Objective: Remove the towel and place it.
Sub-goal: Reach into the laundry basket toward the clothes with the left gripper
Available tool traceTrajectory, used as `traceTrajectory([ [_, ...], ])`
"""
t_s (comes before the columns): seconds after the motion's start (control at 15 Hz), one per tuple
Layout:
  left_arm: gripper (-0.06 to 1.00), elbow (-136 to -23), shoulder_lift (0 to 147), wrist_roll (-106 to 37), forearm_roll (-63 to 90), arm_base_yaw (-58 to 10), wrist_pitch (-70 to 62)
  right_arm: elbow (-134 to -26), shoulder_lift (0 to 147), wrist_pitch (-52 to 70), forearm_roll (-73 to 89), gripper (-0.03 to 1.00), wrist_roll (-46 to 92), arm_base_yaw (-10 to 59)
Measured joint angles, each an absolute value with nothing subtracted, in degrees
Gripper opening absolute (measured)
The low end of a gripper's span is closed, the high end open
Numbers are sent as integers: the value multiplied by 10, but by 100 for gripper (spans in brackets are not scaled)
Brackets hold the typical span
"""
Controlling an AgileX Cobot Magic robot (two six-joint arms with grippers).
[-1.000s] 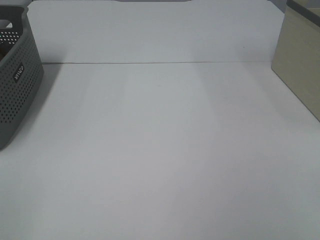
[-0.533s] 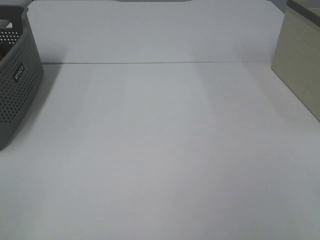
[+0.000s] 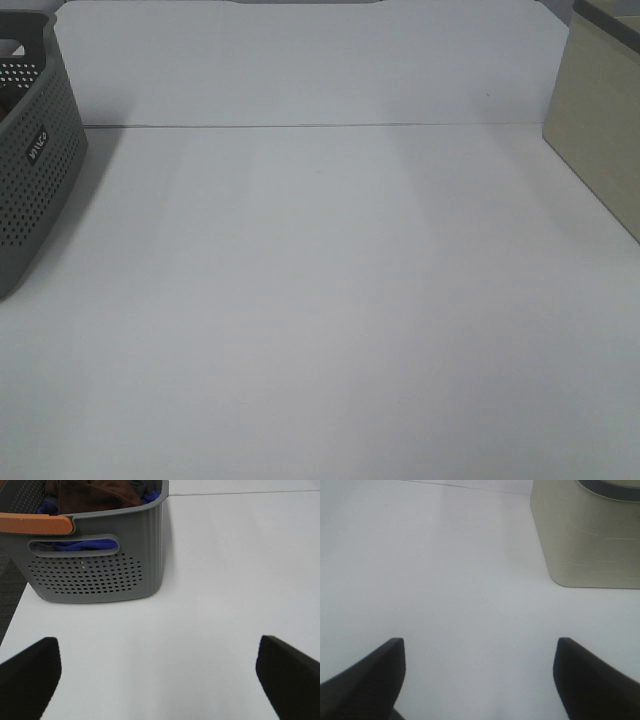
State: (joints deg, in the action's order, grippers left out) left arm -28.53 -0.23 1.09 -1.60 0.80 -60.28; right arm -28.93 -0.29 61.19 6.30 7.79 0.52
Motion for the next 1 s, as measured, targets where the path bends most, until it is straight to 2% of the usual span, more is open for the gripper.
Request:
traceTrajectory([
  [1.0,99,-285,-2,11,-16,8,-603,-289,-3,612,63,78,78,5],
])
